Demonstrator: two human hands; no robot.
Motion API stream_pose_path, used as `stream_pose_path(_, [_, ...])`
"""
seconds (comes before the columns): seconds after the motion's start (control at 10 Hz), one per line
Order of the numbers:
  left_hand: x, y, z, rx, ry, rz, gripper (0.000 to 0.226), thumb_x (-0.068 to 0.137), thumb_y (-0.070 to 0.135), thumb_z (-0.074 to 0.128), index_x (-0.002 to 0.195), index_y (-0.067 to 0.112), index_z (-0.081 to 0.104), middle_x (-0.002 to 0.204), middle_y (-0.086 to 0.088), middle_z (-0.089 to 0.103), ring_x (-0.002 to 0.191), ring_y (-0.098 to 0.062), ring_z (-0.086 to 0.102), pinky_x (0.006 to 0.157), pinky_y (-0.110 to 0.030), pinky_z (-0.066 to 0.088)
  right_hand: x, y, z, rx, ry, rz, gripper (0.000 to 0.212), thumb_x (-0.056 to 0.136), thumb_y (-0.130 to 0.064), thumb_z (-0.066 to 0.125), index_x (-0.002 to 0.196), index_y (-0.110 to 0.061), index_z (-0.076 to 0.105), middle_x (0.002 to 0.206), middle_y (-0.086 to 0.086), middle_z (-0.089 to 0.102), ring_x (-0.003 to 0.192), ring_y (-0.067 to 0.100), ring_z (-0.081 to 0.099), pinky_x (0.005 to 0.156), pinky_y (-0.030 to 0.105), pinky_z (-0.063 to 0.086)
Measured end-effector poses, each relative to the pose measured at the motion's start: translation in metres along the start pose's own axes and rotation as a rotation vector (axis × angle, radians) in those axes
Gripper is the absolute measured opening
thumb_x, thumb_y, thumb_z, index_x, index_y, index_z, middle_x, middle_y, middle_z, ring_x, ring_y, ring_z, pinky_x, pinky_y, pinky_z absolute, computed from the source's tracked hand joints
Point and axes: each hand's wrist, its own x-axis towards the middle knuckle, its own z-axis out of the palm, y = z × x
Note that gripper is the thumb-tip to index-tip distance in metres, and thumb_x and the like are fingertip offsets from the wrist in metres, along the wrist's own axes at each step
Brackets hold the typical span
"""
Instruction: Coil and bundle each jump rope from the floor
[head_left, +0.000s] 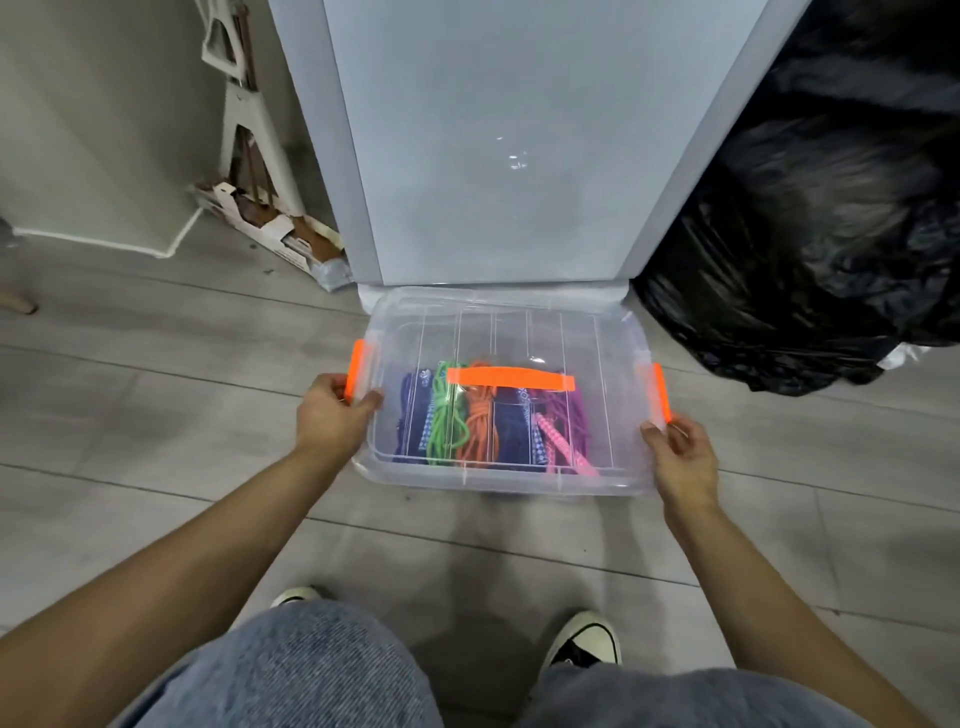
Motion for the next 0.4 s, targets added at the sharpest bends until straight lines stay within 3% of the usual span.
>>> stream_pose_path(0.1, [-0.008,-0.001,0.004,0.153,0.022,0.142,0.036,0.087,0.026,0.072,0.115,0.007,0.063,0.096,-0.011,0.070,0.088,-0.032,0.064,0.082,-0.037,0.050,-0.009,-0.002,0.003,-0.190,0.027,-0.163,0.028,0.095,-0.016,0.066,0.122,-0.012,0.060,0.110,0.006,0.070,0.099,0.021,0.067,0.091,0.033,0.054])
stream_pose_path(0.2, [-0.011,0.006,0.003,0.301,0.028,0.194,0.031,0.093,0.027,0.063,0.119,0.009,0.060,0.101,-0.016,0.070,0.095,-0.039,0.062,0.080,-0.040,0.046,-0.014,-0.011,0.003,-0.529,0.019,-0.246,0.027,0.096,-0.022,0.059,0.120,-0.012,0.056,0.107,0.012,0.069,0.097,0.033,0.065,0.084,0.039,0.052])
stream_pose_path(0.3, [-0.003,0.011,-0.001,0.405,-0.006,0.229,0.037,0.092,0.027,0.064,0.123,0.009,0.056,0.111,-0.017,0.067,0.100,-0.039,0.060,0.084,-0.042,0.047,-0.010,-0.020,0.005,-0.793,0.037,-0.364,0.034,0.092,-0.021,0.061,0.123,-0.008,0.053,0.114,0.017,0.064,0.104,0.039,0.061,0.089,0.045,0.048])
stream_pose_path(0.4, [0.012,0.038,-0.003,0.566,0.006,0.492,0.053,0.088,0.028,0.067,0.135,0.012,0.049,0.131,-0.015,0.058,0.113,-0.039,0.056,0.095,-0.048,0.046,0.006,-0.050,0.026,-0.916,-0.047,-0.639,0.055,0.089,-0.021,0.063,0.140,-0.011,0.045,0.138,0.010,0.053,0.125,0.031,0.050,0.107,0.047,0.039])
